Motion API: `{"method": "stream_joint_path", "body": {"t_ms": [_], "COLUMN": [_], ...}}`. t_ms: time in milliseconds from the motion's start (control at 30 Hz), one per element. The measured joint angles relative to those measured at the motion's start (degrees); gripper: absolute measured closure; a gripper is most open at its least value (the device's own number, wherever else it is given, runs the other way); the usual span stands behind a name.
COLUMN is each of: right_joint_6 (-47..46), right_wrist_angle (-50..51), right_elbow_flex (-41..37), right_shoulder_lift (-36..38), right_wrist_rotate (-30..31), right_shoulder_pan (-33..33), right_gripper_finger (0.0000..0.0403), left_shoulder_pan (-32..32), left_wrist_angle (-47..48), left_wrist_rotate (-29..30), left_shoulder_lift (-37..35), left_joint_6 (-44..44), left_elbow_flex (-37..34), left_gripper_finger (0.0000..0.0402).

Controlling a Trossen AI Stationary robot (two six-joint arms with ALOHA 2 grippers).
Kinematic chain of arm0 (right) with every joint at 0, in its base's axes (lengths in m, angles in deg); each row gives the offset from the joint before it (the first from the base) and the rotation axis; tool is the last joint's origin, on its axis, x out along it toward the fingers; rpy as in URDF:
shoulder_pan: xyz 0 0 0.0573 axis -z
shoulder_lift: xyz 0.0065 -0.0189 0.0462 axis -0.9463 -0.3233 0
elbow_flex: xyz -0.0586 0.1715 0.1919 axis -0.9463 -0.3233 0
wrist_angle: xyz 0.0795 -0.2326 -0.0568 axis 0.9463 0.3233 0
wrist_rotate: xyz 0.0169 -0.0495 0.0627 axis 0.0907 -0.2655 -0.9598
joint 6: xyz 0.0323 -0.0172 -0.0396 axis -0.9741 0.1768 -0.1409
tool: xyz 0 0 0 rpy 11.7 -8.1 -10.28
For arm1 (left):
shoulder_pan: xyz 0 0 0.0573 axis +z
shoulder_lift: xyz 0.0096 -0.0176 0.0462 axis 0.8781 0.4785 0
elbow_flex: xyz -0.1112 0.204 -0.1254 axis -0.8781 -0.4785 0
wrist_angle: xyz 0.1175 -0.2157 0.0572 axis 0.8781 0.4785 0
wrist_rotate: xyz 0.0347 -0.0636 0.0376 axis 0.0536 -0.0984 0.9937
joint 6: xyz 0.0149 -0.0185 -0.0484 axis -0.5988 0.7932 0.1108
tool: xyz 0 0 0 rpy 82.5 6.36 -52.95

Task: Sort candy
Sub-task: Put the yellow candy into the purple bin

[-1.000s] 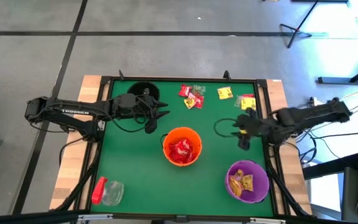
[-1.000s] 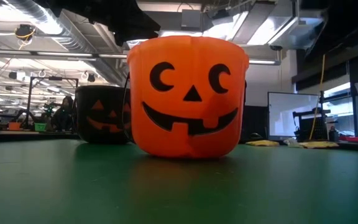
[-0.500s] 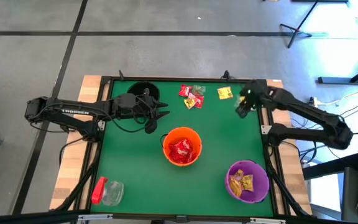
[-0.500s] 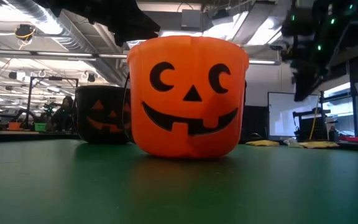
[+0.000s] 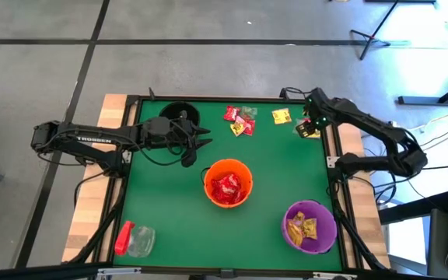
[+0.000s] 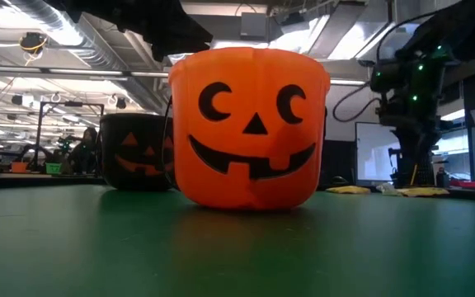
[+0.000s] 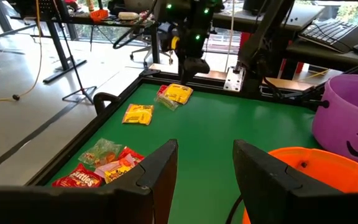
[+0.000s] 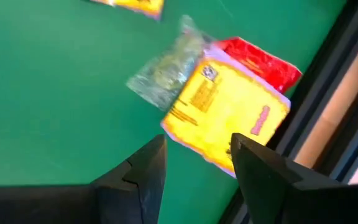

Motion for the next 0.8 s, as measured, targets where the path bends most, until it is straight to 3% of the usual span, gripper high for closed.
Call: {"method": "stream_joint_path", "body": {"t_ms": [467,633,800], "right_joint_6": [-3.59,-4.23,-3.82], "right_wrist_angle": [-2.81,-2.48,-1.66], "right_elbow_flex": [0.04,0.13,0.15], "right_shoulder_lift": [-14.31,-16.5,-16.49], "right_wrist_rotate": [6.31,10.11,10.19], "right_shoulder_pan": [-2.59,-4.62,-4.44], "right_gripper_finger": [0.0223,0.0223,0.0235], "left_shoulder_pan": [-0.01,-0.09,-0.43], "left_wrist_angle": [0.2,0.42,0.42], "left_wrist_rotate": [0.0,-0.02,-0.02], "left_shoulder_lift": [0.0,0.0,0.0], "left_joint_6": [0.0,0.0,-0.02], "left_elbow_flex": [0.0,0.0,0.0], "left_gripper_finger": [0.0253,0.0253,0.0253]}}
